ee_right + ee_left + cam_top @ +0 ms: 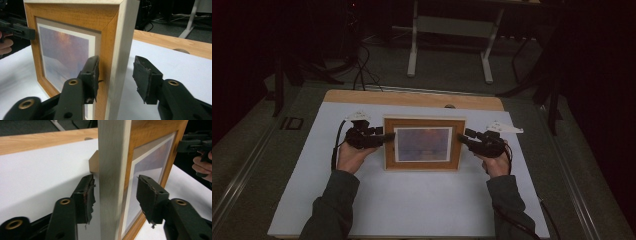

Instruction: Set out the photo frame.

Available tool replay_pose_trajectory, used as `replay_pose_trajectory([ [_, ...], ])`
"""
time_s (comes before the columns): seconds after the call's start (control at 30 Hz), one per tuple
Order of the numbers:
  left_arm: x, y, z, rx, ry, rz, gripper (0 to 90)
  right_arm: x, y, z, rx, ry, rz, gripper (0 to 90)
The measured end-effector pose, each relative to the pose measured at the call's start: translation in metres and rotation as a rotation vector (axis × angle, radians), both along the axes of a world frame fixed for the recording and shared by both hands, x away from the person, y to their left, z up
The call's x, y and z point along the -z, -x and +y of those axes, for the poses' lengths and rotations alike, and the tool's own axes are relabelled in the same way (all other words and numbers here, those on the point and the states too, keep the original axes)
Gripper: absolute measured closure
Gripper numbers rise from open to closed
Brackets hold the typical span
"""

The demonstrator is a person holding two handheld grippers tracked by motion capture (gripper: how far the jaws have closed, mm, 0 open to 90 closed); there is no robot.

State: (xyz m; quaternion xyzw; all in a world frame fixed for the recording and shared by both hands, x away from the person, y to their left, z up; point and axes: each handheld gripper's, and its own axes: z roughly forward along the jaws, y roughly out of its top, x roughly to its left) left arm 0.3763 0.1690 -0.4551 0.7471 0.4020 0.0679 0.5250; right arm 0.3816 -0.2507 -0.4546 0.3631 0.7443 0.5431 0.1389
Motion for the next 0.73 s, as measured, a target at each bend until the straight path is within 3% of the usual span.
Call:
replay_pose_trajectory([
  [0.17, -0.006, 0.008, 0.006, -0.008, 0.026, -0.02, 45.7, 0.0, 0.003, -0.004, 0.005, 0.007, 0.0, 52.0],
  [0.5, -0.015, 0.026, 0.027, -0.014, 0.035, -0.063, 45.1, 0.0, 0.007, -0.012, 0.007, 0.019, 0.004, 48.9],
  [0.73, -0.008, 0.036, 0.04, -0.074, -0.003, -0.061, 44.7, 0.005, 0.01, -0.021, 0.022, 0.037, 0.027, 46.6],
])
